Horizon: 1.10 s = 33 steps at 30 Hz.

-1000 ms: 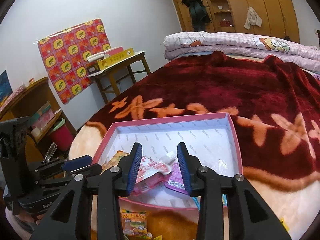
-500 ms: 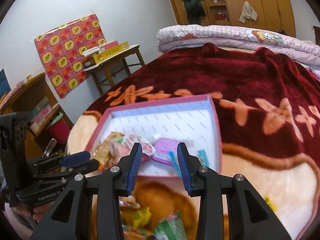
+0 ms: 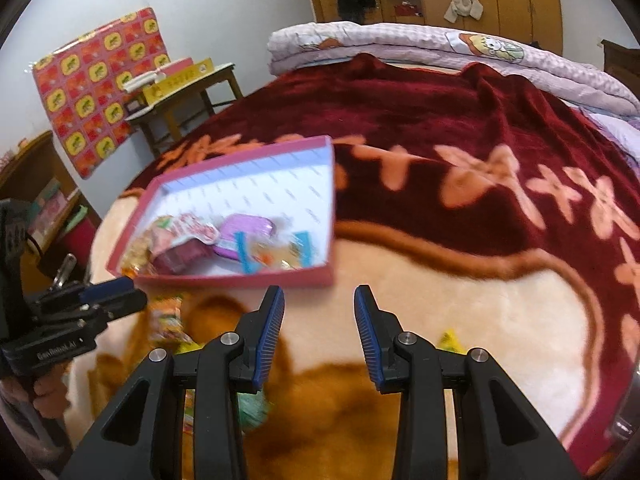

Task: Organize snacks
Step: 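Grasp yellow candy with right tool while left tool grasps gummy packet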

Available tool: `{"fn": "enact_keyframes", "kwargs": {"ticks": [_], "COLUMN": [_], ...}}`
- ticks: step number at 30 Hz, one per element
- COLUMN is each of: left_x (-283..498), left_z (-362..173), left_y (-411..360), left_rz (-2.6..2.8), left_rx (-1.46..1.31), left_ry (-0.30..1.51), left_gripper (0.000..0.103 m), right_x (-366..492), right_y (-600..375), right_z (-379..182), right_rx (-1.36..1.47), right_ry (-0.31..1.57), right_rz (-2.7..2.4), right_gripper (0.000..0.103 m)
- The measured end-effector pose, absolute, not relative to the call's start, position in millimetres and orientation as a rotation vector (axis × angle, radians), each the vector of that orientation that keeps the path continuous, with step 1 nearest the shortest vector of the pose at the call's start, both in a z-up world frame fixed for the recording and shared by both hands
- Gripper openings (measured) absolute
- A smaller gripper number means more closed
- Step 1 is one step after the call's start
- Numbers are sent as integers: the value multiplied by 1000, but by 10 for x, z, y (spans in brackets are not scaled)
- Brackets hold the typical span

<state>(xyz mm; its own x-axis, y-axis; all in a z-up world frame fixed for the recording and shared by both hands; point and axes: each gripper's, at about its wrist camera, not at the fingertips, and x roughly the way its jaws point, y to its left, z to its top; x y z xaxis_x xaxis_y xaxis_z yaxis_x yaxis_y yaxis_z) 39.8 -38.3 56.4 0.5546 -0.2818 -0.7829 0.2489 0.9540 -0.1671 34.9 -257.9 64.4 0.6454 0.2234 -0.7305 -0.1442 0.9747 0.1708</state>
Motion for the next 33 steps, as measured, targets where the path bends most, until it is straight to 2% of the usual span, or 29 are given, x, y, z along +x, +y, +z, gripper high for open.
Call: {"fn": "enact_keyframes", "kwargs": {"ticks": [11, 27, 33], "left_x": [439, 477, 477], "left_z": [396, 311, 313], "left_y": [-495, -529, -539], "left_rz": [-316, -306, -306], "left_rx": [-34, -36, -40], "left_ry": [976, 960, 957], "left_gripper": [41, 51, 51], "right_x": [246, 168, 152], "right_y": [-2870, -2981, -3038], "right_z": [518, 384, 347], "right_rx": [84, 91, 91], "right_ry": [878, 892, 903], "right_rz": [106, 55, 24], "right_gripper": [38, 38, 38]}}
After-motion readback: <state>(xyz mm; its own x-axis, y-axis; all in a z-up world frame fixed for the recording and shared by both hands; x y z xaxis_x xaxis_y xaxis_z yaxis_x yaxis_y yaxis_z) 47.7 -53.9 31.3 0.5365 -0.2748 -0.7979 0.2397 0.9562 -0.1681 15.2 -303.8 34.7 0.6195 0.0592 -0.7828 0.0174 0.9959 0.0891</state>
